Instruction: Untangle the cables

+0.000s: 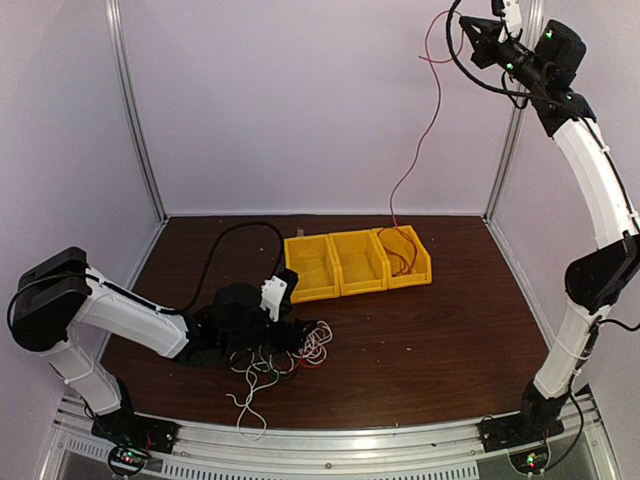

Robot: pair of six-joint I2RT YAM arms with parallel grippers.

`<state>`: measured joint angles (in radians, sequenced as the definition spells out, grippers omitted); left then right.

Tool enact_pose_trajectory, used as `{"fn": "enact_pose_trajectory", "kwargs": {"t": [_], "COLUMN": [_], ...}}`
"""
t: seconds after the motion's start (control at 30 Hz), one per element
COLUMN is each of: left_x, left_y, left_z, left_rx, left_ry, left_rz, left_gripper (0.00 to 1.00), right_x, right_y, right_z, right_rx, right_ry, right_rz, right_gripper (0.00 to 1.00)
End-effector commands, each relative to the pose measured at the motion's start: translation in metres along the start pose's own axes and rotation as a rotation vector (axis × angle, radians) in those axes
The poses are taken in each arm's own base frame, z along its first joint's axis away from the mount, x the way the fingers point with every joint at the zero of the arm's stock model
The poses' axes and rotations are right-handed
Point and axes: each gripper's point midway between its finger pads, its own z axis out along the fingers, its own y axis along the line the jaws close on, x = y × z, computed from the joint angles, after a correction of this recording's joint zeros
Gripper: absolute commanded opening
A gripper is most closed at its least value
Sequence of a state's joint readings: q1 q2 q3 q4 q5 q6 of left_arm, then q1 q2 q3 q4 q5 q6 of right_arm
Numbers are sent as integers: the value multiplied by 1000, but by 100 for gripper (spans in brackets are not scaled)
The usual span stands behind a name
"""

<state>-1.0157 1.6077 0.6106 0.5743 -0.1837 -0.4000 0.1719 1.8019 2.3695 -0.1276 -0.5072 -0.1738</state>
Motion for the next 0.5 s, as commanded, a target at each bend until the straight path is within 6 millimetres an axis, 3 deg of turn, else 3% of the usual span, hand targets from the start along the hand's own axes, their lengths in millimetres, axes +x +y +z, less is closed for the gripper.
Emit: {"fn": "enact_pose_trajectory", "kwargs": {"t": [0.0,0.13,0.47], "left_x": [-12,-13,-5], "left_y": [-3,-4,-1], "left_z": [-3,-1,-3], "left_rx": [9,11,6], "left_ry": [-48,-47,-39], "left_rz": [-12,-8,-22], "left_gripper": [75,75,75], "right_x": [-11,5,81], "right_y": [-8,-9,-5], "right_z": [-3,2,21], "right_rx": [37,42,23], "right_ry": [-25,-1,110], "right_rz": [-28,-24,6], "right_gripper": [0,0,0]}}
